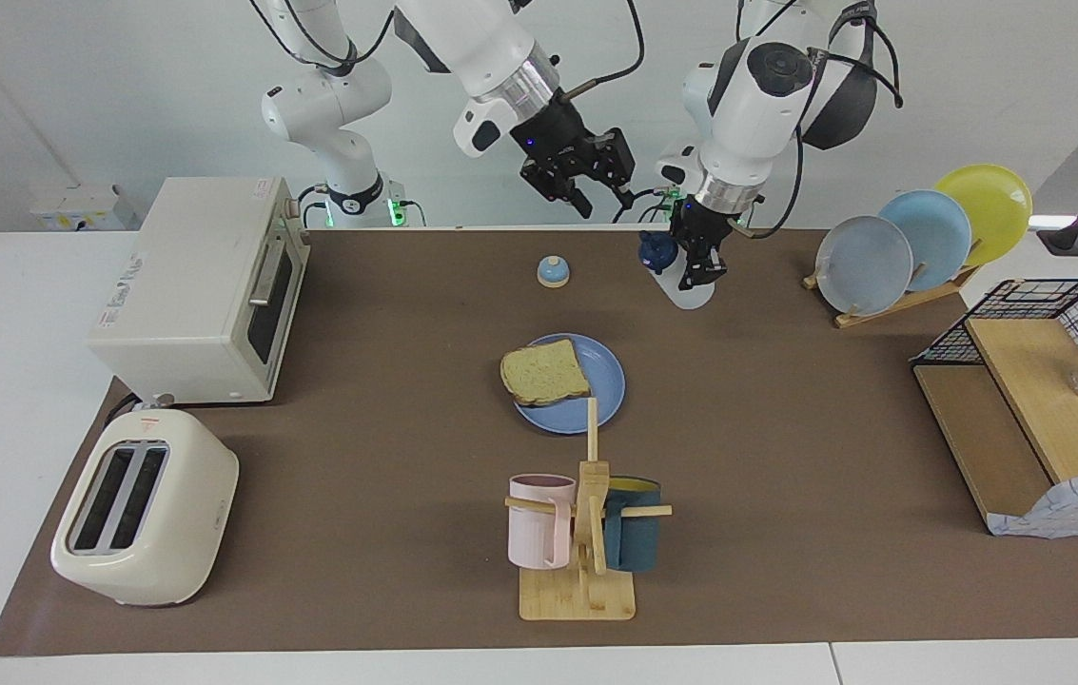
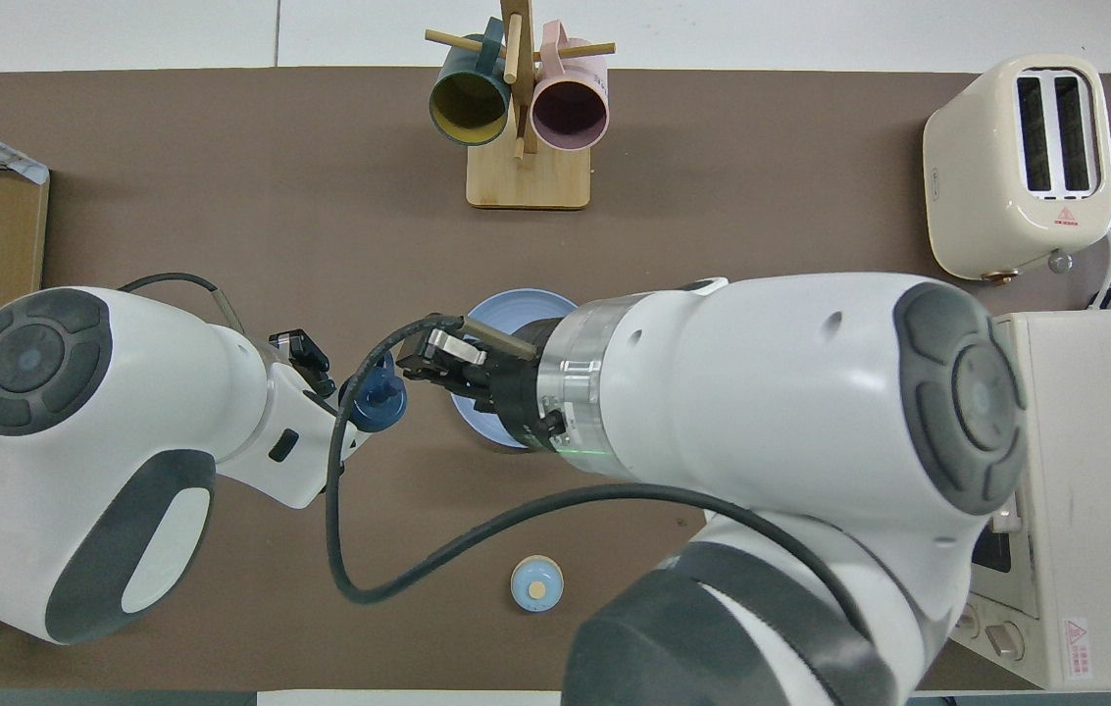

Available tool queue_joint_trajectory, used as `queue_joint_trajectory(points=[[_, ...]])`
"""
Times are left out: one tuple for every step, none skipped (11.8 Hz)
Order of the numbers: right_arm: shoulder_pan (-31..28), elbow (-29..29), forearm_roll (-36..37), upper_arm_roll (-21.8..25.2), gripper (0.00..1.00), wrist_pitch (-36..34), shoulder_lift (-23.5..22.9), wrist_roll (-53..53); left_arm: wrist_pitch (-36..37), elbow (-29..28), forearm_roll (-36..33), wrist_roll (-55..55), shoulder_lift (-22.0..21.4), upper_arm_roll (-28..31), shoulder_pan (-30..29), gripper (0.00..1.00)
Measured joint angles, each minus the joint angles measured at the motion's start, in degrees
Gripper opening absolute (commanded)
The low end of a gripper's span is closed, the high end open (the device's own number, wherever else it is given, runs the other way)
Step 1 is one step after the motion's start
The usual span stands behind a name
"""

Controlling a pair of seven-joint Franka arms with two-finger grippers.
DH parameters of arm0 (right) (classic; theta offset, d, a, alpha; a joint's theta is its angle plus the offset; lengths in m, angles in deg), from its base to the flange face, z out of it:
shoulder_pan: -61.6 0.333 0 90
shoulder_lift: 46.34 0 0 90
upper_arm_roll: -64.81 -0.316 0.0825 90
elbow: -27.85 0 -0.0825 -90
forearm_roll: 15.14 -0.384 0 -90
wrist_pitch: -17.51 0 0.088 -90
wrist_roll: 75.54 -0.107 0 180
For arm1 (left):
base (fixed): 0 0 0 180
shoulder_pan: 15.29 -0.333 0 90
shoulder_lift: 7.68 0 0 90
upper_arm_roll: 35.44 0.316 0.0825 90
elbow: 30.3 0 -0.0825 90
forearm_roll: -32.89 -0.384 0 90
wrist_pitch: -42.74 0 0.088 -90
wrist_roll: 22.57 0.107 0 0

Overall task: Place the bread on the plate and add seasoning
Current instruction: 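Move the blue-capped bottle toward the right gripper with the left gripper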

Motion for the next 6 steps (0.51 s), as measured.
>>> queue_joint_trajectory(points=[[0.7,0.0,0.8,0.0,0.38,0.0,-0.2,0.0,0.0,0.0,0.0,0.0,-0.1,0.0,0.0,0.00],[0.9,0.1,1.3,0.0,0.38,0.0,-0.5,0.0,0.0,-0.1,0.0,0.0,-0.2,0.0,0.0,0.00],[0.9,0.2,1.5,0.0,0.38,0.4,-0.8,0.0,0.0,-0.1,0.0,0.0,-0.2,0.0,0.0,0.00],[0.9,0.2,1.6,0.0,0.37,1.5,-1.0,0.0,0.0,-0.2,0.0,0.0,-0.2,0.0,0.0,0.00],[1.0,0.2,1.7,0.0,0.37,2.9,-1.4,0.0,0.0,-0.3,0.0,0.0,-0.2,0.0,0.0,0.00],[1.4,0.3,1.7,0.0,0.37,4.3,-1.9,0.0,0.0,-0.3,0.0,0.0,-0.2,-0.1,0.0,0.00]])
